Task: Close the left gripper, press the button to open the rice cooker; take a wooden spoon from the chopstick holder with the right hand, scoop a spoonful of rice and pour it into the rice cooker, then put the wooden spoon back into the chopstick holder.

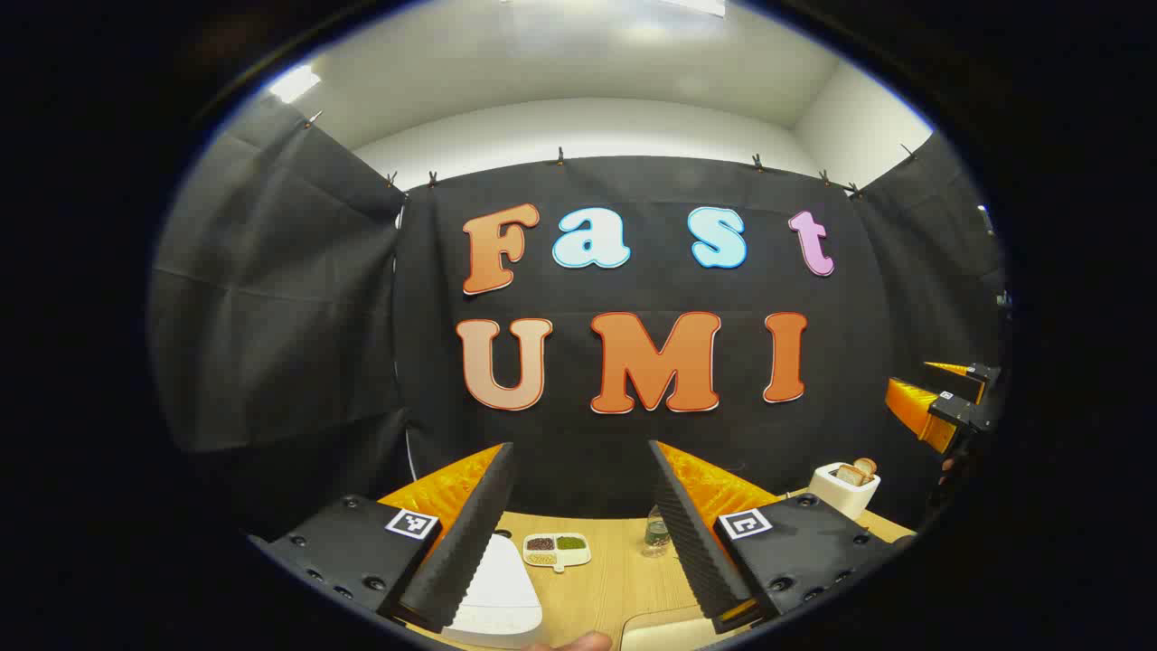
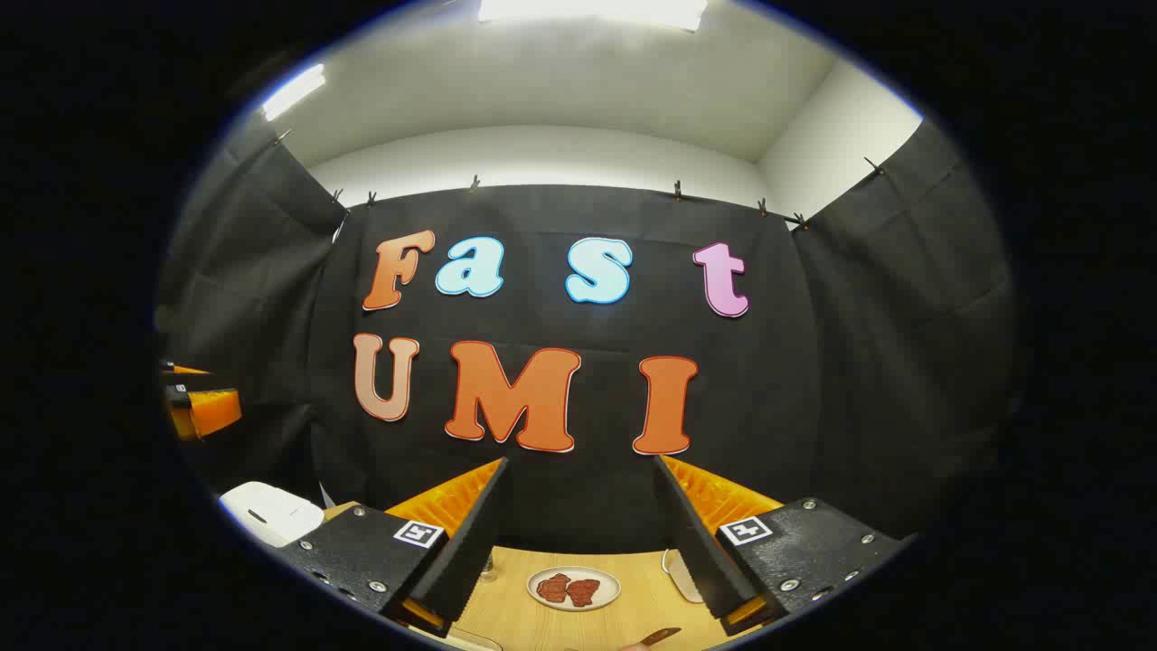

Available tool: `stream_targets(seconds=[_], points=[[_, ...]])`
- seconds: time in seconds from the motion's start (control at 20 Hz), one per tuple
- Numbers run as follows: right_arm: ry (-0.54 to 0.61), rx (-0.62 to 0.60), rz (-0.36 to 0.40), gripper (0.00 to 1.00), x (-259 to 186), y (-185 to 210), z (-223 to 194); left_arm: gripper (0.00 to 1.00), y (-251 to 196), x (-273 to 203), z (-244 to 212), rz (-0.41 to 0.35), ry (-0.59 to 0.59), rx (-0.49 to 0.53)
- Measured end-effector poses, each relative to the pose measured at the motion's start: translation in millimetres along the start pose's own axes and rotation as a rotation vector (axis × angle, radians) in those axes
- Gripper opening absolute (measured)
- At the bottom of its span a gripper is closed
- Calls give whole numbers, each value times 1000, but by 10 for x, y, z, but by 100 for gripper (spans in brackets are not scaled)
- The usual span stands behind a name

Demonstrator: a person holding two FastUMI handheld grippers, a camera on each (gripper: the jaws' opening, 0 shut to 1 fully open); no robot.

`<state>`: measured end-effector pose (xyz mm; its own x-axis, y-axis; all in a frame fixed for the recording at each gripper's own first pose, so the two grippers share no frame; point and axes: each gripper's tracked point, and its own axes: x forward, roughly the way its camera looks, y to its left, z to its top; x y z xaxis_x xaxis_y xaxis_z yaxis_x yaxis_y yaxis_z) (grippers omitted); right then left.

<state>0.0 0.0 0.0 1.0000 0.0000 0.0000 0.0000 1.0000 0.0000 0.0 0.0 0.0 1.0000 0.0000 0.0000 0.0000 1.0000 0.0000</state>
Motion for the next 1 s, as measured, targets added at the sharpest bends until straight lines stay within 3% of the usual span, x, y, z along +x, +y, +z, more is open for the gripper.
stream_targets(seconds=[0.8, 1.0], points=[[5, -7, -5, 95, 44, -95, -34, 97, -103, -6, 53, -20, -3, 45], [-1, -16, -13, 95, 46, -127, -20, 98, 26, 95, -37, -17, 49, 37]])
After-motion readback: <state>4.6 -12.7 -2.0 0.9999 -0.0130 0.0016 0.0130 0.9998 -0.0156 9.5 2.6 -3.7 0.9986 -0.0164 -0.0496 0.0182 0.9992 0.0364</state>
